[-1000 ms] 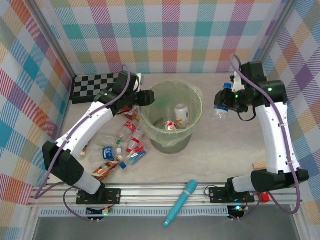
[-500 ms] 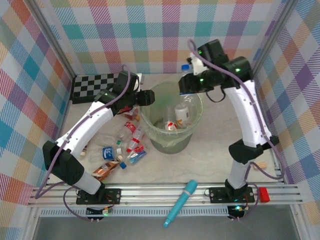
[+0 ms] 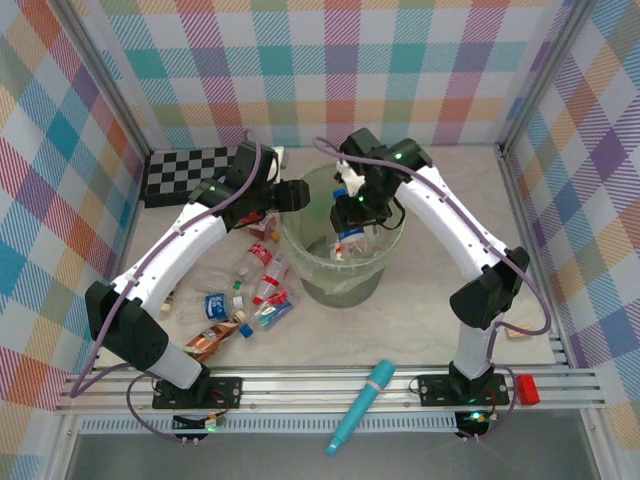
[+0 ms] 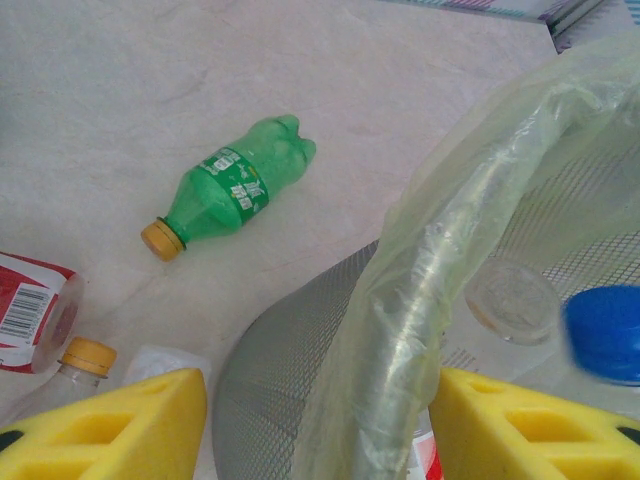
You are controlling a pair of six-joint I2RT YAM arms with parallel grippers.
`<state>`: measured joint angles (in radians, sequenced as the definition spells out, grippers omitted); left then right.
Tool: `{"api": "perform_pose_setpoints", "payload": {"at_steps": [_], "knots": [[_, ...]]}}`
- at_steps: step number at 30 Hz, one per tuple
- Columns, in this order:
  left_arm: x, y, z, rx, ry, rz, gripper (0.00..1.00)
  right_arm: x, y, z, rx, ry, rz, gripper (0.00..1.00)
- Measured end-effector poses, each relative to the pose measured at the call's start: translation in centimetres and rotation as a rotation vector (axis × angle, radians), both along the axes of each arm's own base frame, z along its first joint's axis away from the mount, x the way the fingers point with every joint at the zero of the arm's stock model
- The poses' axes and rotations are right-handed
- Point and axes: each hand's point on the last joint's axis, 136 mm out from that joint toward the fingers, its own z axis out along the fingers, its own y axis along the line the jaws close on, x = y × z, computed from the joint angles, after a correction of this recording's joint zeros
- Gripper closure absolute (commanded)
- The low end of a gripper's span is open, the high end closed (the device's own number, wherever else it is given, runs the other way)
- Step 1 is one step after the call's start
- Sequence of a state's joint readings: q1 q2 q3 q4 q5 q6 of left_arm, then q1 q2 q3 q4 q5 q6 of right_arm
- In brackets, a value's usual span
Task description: Put the plastic bottles in the bin
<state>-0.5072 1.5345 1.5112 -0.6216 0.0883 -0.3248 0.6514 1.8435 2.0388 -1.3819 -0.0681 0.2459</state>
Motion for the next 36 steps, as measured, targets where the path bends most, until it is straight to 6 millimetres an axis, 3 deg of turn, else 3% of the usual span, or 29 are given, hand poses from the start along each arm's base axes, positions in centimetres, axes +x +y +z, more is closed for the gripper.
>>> {"api": "perform_pose_setpoints", "payload": {"at_steps": [3,14,18,24,28,33,36], "knots": [[0.1,-0.1,0.0,-0.002,-0.002,0.000,0.39,-0.6,-0.4,-2.3,-0.034,0.047,-0.008,0.50],[0.2,-0.1,0.1,-0.003,-0.005,0.000,0.40,-1.5,-1.2,-6.3,-0.070,0.093,-0.006,0.49],[0.2,-0.1,0.0,-0.003,-0.004,-0.001,0.40,-1.5,-1.2,-7.8,-0.070,0.088,-0.001,0.39],[0.2,-0.1,0.0,-0.003,-0.005,0.000,0.39,-1.8,-1.2,-7.0,-0.042,0.074,0.004,0.25],[0.2,-0.1,0.0,-0.003,-0.005,0.000,0.40,-1.2,-0.6,-3.9,-0.005,0.025,0.023,0.18],[0.2,-0.1,0.0,-0.002,-0.004,0.000,0.39,-0.3,-0.1,1.3,0.051,-0.078,0.043,0.19],[0.2,-0.1,0.0,-0.002,-0.004,0.000,0.39,-0.5,0.0,2.8,0.072,-0.093,0.052,0.26]]}}
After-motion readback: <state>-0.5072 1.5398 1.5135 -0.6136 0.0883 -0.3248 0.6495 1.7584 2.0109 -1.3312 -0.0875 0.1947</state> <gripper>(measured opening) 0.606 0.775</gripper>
